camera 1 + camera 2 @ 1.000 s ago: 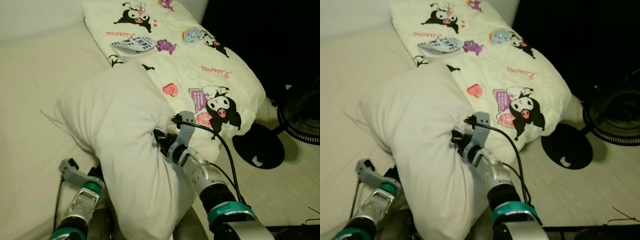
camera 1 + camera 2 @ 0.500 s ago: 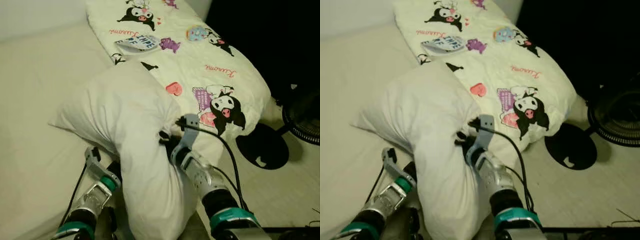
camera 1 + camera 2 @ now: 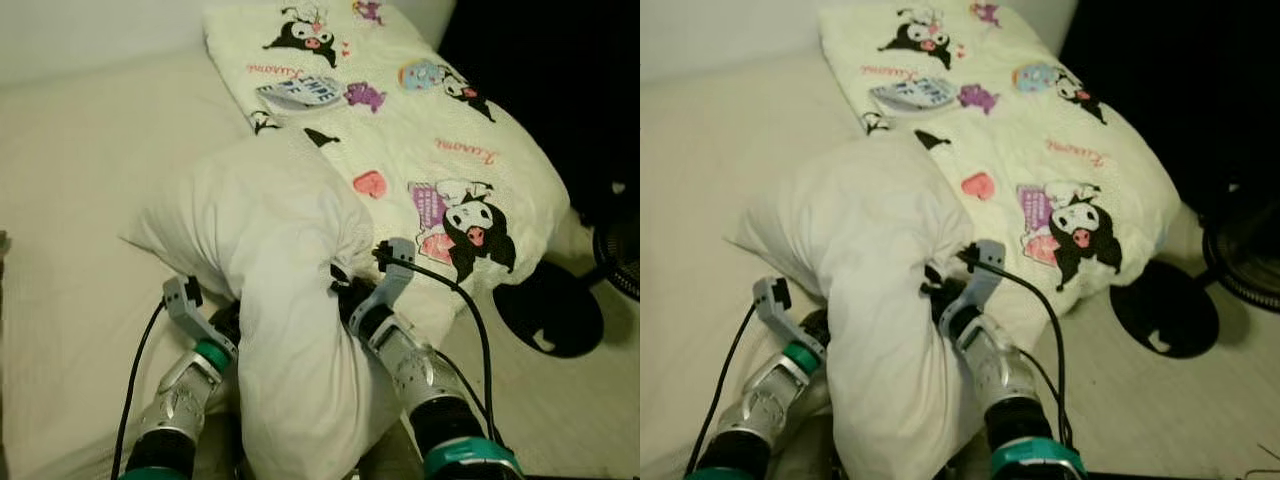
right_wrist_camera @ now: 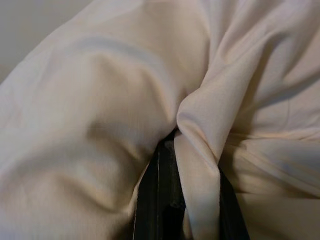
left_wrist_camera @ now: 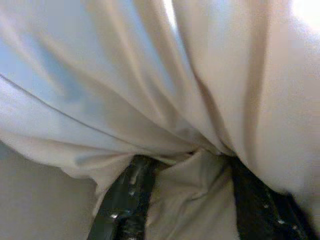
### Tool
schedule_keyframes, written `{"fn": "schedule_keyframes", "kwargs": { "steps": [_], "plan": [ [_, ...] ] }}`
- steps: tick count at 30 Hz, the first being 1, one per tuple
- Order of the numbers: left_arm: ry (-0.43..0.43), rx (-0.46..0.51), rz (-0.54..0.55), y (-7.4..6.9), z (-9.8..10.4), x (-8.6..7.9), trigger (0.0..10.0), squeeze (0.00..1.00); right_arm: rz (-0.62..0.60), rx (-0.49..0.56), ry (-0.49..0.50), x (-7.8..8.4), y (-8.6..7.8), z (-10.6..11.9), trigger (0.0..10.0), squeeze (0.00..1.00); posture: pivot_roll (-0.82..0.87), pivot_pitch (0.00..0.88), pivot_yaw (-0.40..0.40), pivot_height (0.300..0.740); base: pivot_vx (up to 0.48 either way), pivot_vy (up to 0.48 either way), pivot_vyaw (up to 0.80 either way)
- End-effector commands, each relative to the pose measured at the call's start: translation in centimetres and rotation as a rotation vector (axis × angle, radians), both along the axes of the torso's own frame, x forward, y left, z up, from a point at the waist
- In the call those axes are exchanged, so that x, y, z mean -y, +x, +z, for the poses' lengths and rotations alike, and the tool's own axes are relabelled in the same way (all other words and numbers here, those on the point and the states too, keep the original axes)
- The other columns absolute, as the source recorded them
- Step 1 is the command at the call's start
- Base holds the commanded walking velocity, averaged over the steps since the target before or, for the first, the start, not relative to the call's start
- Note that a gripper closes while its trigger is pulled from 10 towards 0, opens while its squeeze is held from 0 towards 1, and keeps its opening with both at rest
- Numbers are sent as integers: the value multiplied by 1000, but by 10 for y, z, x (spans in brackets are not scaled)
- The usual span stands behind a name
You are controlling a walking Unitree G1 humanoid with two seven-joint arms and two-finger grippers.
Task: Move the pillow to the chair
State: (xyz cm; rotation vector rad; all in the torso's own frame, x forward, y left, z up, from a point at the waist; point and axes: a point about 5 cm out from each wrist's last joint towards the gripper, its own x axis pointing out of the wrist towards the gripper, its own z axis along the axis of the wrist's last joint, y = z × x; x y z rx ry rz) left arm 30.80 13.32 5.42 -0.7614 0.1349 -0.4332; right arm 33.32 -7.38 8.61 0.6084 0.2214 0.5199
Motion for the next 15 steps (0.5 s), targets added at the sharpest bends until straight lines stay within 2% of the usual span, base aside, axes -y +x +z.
{"fn": "schedule_keyframes", "kwargs": {
  "steps": [1,11,15],
  "plan": [
    [-7,69,-81,2,13,22,0,0,122,-8,44,-26,-10,-2,0,0,57,59,38,631,0,0,0],
    [-1,132,-90,5,31,30,0,0,169,36,63,-33,-12,7,0,0,59,33,40,631,0,0,0],
    [-18,189,-124,6,46,34,0,0,196,72,93,-36,-13,15,0,0,59,23,47,631,0,0,0]
  ]
}}
